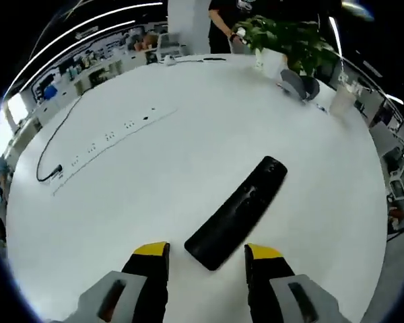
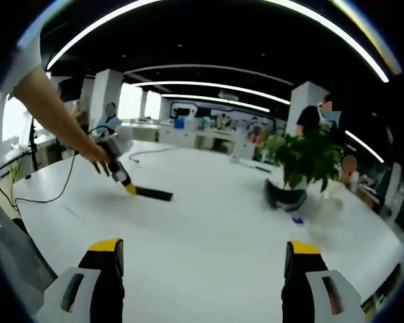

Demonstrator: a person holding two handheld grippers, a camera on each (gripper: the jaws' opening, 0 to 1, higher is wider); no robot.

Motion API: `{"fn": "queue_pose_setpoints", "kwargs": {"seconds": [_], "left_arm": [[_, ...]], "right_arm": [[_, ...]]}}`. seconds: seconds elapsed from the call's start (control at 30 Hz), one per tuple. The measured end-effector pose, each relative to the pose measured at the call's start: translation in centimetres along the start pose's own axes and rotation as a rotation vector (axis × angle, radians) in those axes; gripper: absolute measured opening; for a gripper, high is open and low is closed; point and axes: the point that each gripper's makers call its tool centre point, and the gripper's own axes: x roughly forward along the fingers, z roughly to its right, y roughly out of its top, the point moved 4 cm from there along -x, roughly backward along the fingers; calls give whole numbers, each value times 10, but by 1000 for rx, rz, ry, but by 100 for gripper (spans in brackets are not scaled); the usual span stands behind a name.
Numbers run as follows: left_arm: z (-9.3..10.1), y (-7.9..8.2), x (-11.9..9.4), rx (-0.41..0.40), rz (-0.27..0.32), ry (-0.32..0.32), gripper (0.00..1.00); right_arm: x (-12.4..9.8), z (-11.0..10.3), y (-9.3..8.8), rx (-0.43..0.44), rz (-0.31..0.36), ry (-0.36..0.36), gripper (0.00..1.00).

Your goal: Press the specified remote control buttons in sequence, fully releasing each button before pressing the next.

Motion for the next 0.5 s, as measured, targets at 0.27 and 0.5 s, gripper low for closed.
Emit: {"fn": "queue_pose_setpoints", "kwargs": {"seconds": [0.27,0.5], "left_arm": [[0,-1,-7,-104,130,18,74],[3,3,-31,-208,311,21,88]], "right_arm": [[0,0,-2,3,-13,-4,99],[0,2,-6,17,-41,-6,99]]}}
